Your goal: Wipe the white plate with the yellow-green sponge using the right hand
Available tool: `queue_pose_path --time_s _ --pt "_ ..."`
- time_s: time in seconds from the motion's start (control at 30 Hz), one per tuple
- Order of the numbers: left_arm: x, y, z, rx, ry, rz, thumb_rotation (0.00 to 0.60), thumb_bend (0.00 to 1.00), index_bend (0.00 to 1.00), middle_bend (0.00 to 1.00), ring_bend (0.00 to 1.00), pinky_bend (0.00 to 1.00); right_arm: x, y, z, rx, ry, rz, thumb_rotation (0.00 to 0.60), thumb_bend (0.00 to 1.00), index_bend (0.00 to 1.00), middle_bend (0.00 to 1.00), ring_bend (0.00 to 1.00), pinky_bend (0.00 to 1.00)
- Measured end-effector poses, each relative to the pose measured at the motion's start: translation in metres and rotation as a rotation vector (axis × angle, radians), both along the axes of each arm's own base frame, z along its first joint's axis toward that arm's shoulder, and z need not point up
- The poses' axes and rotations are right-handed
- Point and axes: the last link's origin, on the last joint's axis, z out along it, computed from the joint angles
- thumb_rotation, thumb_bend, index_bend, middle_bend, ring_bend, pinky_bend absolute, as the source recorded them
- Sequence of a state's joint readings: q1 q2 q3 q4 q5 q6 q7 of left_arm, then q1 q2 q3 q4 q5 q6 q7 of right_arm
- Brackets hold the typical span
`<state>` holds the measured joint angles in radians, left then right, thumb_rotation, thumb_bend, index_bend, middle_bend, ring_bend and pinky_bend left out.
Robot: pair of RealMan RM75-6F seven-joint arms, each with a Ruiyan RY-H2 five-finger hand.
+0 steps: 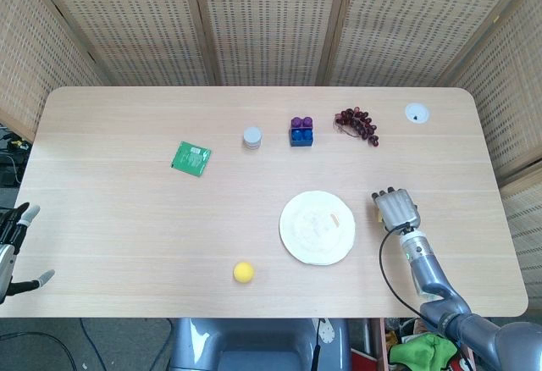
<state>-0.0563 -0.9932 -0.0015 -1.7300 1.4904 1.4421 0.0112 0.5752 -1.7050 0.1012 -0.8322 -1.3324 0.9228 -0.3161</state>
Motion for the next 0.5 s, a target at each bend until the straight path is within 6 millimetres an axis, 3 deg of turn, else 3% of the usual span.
queue_pose_path --time_s 0.27,0.5 --pt "0.0 0.001 -0.001 -0.009 0.0 0.001 0.6 0.0 0.0 0.0 0.0 0.0 0.029 0.002 0.018 -0.016 -0.098 0.115 0.6 0.25 0.39 0.45 0.36 0.54" --pt "-0.001 0.004 -0.003 -0.024 -0.007 0.005 0.6 0.0 0.0 0.0 0.0 0.0 0.085 0.006 0.041 0.071 -0.26 0.249 0.6 0.26 0.39 0.45 0.36 0.54"
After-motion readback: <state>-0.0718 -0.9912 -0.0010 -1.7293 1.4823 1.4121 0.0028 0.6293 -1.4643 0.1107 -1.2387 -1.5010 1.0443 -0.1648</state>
